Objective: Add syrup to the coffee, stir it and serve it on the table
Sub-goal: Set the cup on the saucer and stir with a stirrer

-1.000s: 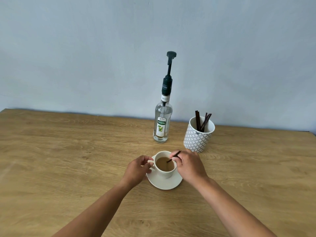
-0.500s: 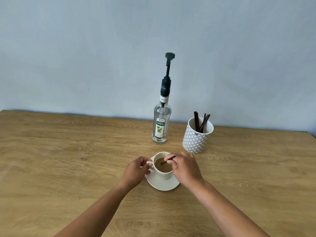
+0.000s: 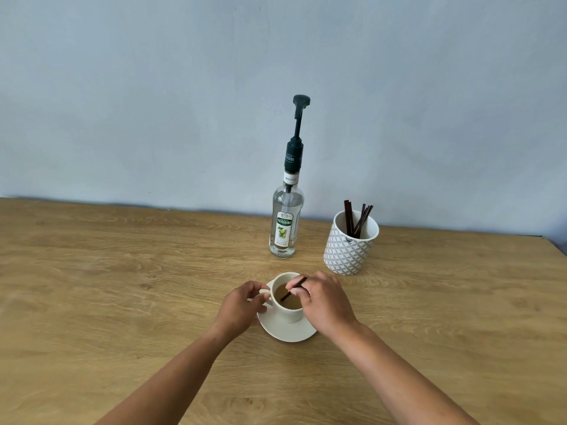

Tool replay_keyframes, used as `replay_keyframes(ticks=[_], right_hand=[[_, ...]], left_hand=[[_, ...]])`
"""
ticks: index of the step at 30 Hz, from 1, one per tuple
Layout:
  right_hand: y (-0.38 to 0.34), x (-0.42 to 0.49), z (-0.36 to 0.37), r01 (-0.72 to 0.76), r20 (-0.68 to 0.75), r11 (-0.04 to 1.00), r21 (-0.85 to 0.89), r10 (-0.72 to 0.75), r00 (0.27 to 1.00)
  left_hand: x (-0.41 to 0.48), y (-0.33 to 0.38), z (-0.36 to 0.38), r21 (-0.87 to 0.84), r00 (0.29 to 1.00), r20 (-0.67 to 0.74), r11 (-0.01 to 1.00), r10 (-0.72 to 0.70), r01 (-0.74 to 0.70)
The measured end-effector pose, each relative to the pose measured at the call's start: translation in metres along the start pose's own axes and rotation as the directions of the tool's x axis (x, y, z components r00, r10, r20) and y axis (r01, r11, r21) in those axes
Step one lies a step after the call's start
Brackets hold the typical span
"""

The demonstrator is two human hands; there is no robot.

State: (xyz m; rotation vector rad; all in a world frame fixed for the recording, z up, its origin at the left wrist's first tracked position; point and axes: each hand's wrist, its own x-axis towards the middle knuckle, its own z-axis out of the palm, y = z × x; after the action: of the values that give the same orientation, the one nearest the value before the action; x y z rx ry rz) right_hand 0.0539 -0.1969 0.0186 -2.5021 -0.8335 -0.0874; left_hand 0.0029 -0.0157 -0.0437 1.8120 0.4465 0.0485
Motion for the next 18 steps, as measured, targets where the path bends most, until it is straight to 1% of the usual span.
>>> replay_keyframes(ticks=[2,6,9,15,18], right_hand=[[-0.0003,0.0001,0.0002,-0.003,-0.017,1.0,-0.011,0.003,1.0],[0.0029,-0.0011,-0.0036,0.011,-0.032,0.995,-0.094,-0.014,0.999],[0.0055,-0.0031,-0.0074,0.015,-0.036,0.994,-0.106,-0.018,0.999],[0.0025,-0.0061,-0.0051,0.032,-0.039,0.999,-0.024,-0.033,0.999],[0.0009,-0.0046,-0.0016,0.017,-0.044,0.999,0.047,-0.015,0.999]], left_hand=[[0.0002,-0.0004,-0.0005,0.001,1.0,0.0,1.0,0.002,-0.002],[0.0006,-0.0005,-0.0008,-0.009,1.0,0.007,1.0,0.002,-0.002],[0.0006,-0.0002,-0.0008,-0.016,1.0,0.007,1.0,-0.004,0.005],[0.0005,0.0004,-0.0005,-0.015,1.0,0.006,1.0,-0.011,0.011],[0.0001,0.001,-0.0002,-0.016,1.0,0.005,1.0,-0.015,0.015]])
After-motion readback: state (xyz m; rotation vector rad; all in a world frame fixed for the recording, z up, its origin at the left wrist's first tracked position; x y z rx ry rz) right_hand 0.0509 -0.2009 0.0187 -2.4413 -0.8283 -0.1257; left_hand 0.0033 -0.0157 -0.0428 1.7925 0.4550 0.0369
